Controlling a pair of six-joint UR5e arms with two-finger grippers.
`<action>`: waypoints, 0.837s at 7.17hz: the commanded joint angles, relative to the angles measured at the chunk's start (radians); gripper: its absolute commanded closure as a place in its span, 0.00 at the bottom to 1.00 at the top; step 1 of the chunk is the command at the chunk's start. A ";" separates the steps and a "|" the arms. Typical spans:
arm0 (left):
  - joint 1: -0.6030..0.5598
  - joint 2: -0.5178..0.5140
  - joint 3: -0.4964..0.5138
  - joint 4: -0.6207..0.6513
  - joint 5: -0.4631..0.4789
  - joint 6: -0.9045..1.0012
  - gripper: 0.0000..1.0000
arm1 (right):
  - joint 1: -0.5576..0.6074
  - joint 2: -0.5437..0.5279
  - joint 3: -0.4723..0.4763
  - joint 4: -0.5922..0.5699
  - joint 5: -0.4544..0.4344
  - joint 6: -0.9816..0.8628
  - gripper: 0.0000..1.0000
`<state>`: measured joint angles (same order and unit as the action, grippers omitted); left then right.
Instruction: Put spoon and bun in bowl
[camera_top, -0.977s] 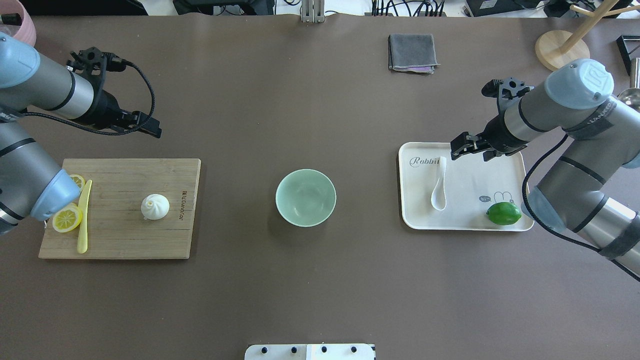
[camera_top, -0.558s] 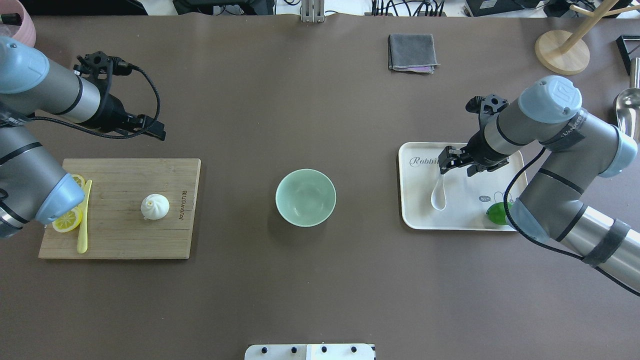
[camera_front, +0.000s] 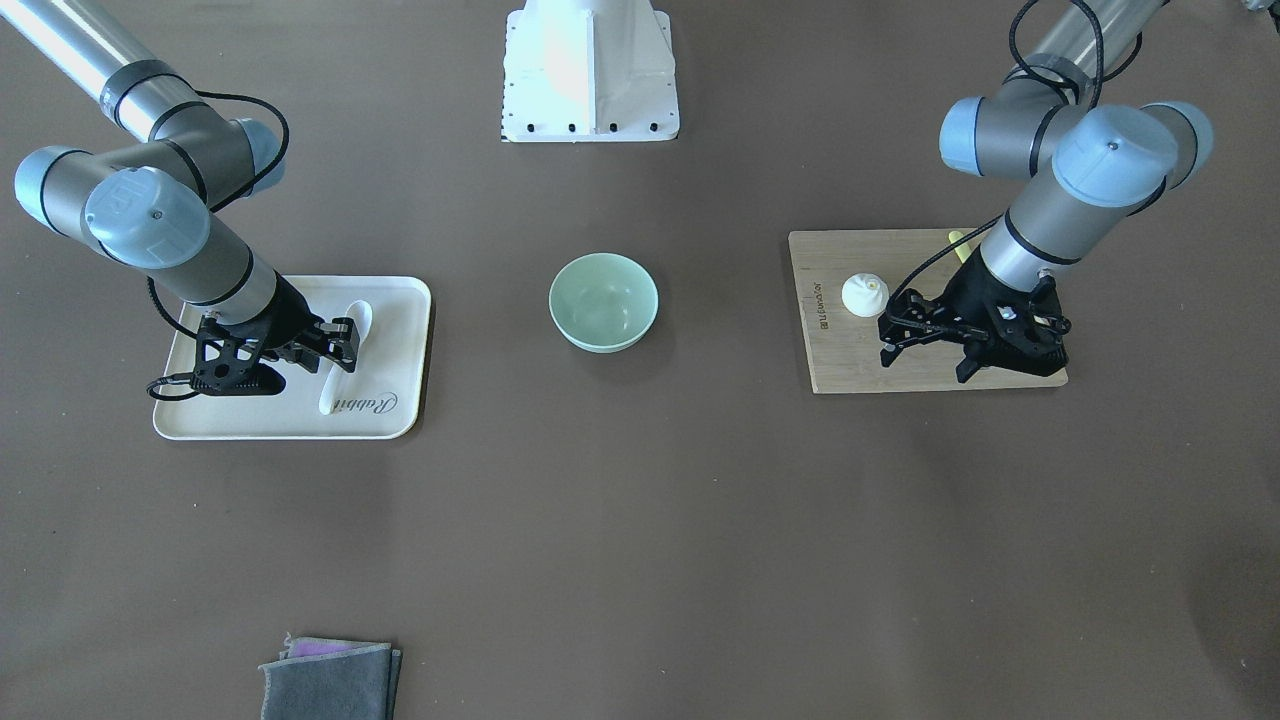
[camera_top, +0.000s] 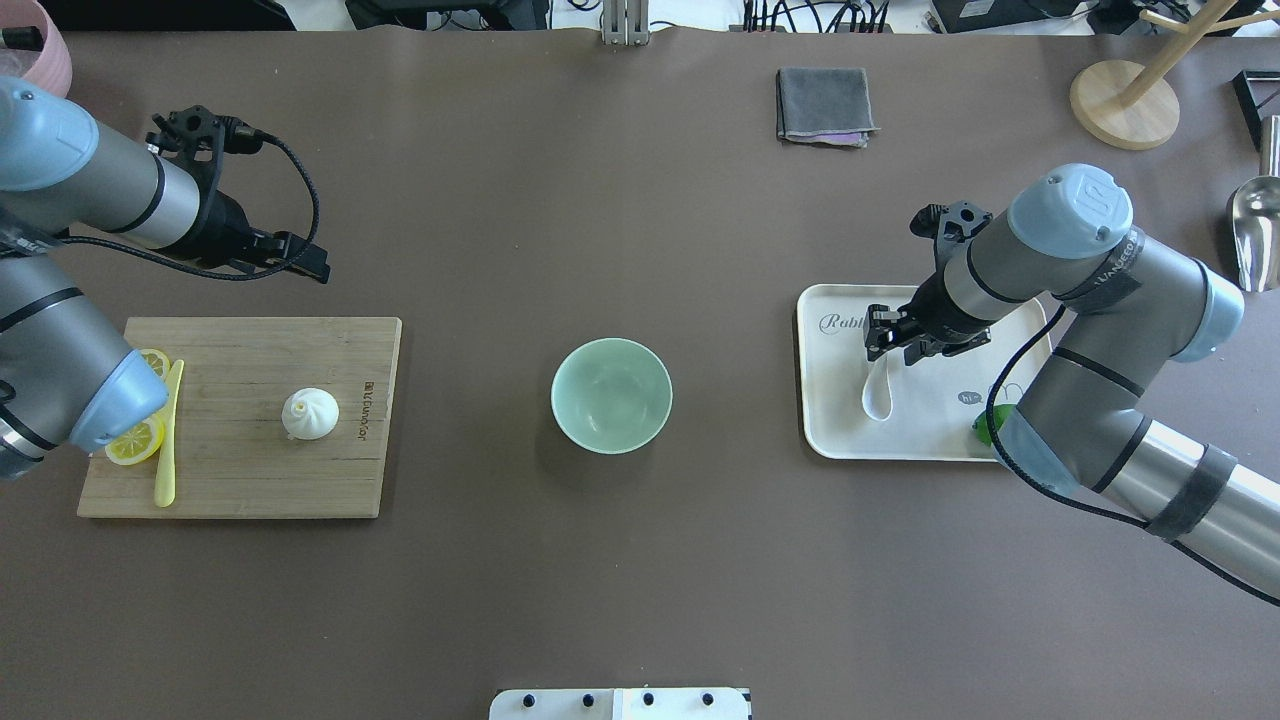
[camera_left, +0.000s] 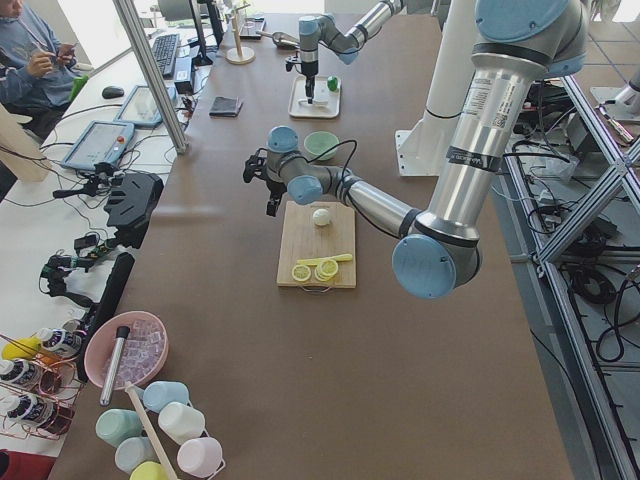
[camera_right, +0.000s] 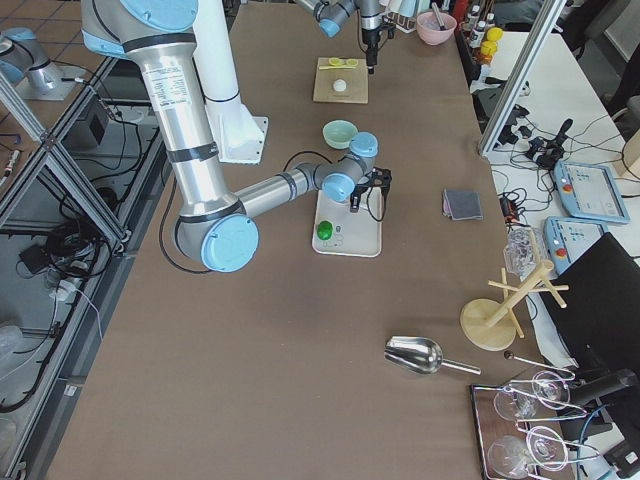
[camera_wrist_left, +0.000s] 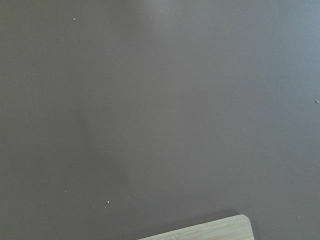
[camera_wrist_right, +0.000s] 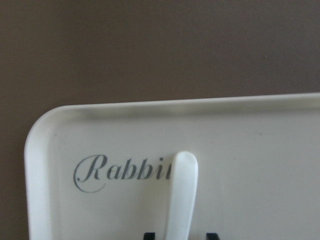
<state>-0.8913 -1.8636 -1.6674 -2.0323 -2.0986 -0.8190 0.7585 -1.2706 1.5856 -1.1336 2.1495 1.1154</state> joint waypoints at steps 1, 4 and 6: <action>0.002 0.006 0.002 -0.002 0.000 0.000 0.03 | -0.007 0.002 0.005 0.000 0.003 0.001 1.00; 0.032 0.055 -0.012 0.000 -0.004 -0.025 0.03 | -0.010 0.095 0.025 -0.002 0.001 0.099 1.00; 0.083 0.102 -0.050 -0.005 -0.009 -0.025 0.05 | -0.037 0.200 0.022 -0.014 -0.005 0.219 1.00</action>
<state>-0.8378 -1.7880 -1.6941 -2.0351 -2.1051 -0.8429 0.7395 -1.1304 1.6075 -1.1425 2.1486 1.2621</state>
